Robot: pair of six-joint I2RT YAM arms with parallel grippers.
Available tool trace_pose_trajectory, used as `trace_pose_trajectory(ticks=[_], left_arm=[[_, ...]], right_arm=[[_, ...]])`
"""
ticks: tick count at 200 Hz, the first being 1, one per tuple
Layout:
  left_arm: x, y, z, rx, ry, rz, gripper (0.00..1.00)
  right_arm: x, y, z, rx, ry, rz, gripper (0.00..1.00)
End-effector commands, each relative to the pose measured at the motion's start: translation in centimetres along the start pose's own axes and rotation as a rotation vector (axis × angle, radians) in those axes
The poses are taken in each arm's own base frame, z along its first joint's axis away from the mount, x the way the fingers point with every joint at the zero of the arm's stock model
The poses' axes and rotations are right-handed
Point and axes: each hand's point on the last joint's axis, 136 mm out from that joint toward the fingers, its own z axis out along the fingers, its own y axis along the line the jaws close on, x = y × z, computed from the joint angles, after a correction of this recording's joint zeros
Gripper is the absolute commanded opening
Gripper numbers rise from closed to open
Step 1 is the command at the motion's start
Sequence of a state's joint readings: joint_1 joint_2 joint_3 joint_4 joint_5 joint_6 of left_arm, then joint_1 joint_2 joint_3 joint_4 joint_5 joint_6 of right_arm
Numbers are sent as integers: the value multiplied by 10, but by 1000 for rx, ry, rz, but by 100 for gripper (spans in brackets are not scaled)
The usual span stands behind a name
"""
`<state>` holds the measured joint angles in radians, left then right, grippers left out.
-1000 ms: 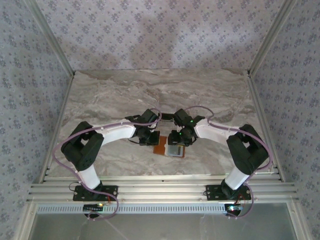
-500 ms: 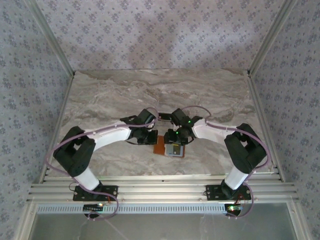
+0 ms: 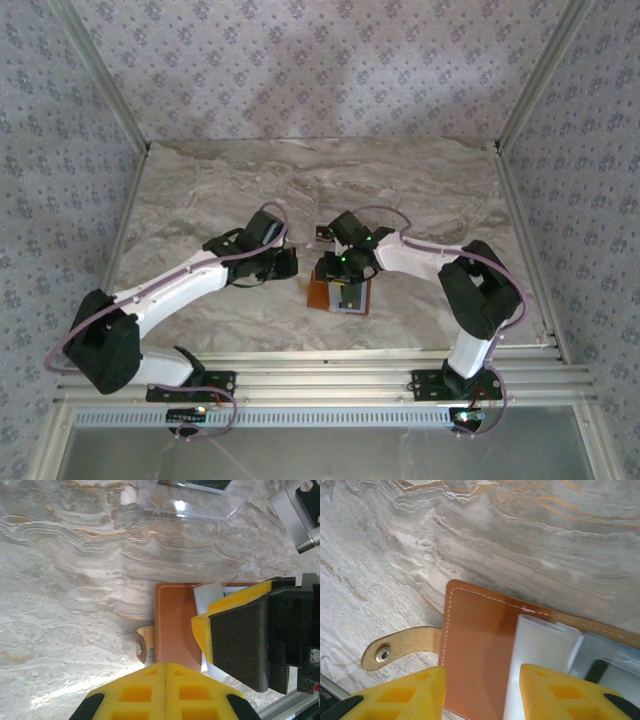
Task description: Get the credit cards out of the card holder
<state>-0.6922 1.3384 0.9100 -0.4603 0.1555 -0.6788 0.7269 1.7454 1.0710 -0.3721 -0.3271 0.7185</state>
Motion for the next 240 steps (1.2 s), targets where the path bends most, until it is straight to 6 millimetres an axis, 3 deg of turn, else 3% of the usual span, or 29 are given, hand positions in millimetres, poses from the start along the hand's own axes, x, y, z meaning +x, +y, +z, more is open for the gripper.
trace_pose_trajectory(ticks=[1,26,31,54,83,123,144,173,192,240], left_arm=[[4,14,-11,-28,-13,-18,0],[5,20,-17,-25,-31,-34,0],[5,20,-18,-25,-36,-36,0],[5,24,-20,-25,-42,-46,1],[5,26,-21,-23,-49,-54,1],[2,22,-19,6,-62,-53,3],[3,14,-13,41,-39,-55,3],[3,-1,0,81,12,-52,1],[8,-20,13,72,62,-9,1],[30,-88,56,142,185,65,2]], right_arm=[[-6,23,4,-45,6,-18,44],[-8,39,5,-66,11,-42,44],[-17,53,-2,-90,-11,-59,44],[-21,72,-11,-118,-22,-90,44],[-20,76,-35,-98,-60,-117,44],[-15,34,-64,21,-117,-79,45],[2,-11,-66,141,-94,-35,45],[19,-52,-69,199,-76,34,46],[25,-78,-75,218,-89,96,46],[31,-114,-95,189,-147,204,46]])
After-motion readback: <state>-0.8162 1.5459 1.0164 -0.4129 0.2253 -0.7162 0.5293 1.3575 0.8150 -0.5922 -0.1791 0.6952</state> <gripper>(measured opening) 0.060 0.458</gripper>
